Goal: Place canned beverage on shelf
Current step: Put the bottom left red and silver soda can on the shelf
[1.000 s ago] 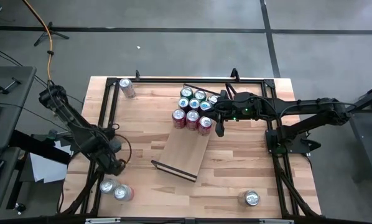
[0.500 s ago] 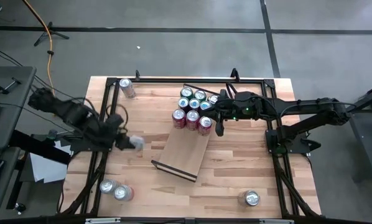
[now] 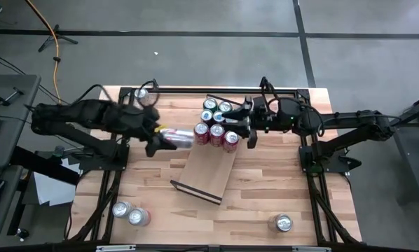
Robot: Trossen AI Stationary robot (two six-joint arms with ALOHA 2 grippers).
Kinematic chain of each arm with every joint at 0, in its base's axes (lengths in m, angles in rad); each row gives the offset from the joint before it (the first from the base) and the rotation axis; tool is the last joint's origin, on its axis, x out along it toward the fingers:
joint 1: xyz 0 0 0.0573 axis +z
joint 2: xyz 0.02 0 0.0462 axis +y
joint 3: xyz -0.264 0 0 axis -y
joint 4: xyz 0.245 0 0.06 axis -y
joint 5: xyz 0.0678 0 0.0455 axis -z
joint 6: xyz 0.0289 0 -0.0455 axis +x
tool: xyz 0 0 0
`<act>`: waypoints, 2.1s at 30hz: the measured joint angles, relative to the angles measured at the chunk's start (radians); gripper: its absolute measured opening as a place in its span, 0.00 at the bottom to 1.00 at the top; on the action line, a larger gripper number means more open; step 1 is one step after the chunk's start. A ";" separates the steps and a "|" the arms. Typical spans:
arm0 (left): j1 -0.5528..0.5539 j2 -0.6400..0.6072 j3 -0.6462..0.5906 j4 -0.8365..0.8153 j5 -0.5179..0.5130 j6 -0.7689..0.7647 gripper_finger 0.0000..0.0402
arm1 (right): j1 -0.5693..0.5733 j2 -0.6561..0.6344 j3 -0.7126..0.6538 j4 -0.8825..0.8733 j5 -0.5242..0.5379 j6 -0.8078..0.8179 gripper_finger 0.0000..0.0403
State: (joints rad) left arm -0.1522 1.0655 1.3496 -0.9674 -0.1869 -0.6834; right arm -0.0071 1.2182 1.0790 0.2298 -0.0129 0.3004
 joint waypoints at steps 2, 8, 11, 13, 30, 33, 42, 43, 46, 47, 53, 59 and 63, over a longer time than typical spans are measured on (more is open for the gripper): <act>0.014 0.058 0.054 0.000 0.010 0.143 0.57 | -0.003 0.000 0.000 0.000 0.012 0.076 0.55; 0.017 0.244 0.219 -0.023 0.025 0.525 0.57 | -0.044 0.011 0.060 -0.096 -0.036 0.186 0.87; 0.017 0.316 0.293 -0.040 0.019 0.665 0.57 | -0.074 0.042 0.144 -0.234 -0.113 0.162 0.93; 0.017 0.358 0.337 -0.055 -0.002 0.740 0.57 | -0.092 0.075 0.214 -0.378 -0.185 0.131 0.95; 0.017 0.495 0.408 -0.050 -0.236 1.082 0.57 | -0.110 0.525 0.860 -1.188 -0.332 -0.303 0.95; 0.016 0.495 0.408 -0.017 -0.251 1.089 0.57 | -0.107 0.569 0.889 -1.196 -0.336 -0.309 0.95; 0.023 0.493 0.409 -0.020 -0.251 1.073 0.57 | -0.106 0.590 0.889 -1.192 -0.327 -0.317 0.92; 0.025 0.493 0.409 -0.020 -0.250 1.071 0.57 | -0.106 0.590 0.889 -1.193 -0.327 -0.317 0.90; 0.029 0.493 0.409 -0.020 -0.245 1.081 0.57 | -0.103 0.590 0.889 -1.190 -0.320 -0.326 0.83; 0.031 0.493 0.409 -0.021 -0.242 1.084 0.57 | -0.101 0.590 0.889 -1.190 -0.314 -0.328 0.79; 0.040 0.493 0.409 -0.016 -0.201 1.091 0.61 | -0.091 0.590 0.899 -1.214 -0.292 -0.344 0.75; 0.042 0.493 0.409 -0.049 -0.197 1.060 0.69 | -0.090 0.569 0.904 -1.288 -0.274 -0.420 0.75; 0.042 0.491 0.409 -0.129 -0.197 1.018 0.72 | -0.095 0.538 0.904 -1.365 -0.246 -0.441 0.75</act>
State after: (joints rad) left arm -0.1104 1.5570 1.7588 -1.0967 -0.3843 0.3348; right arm -0.1022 1.7561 1.9827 -1.1348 -0.2584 -0.1409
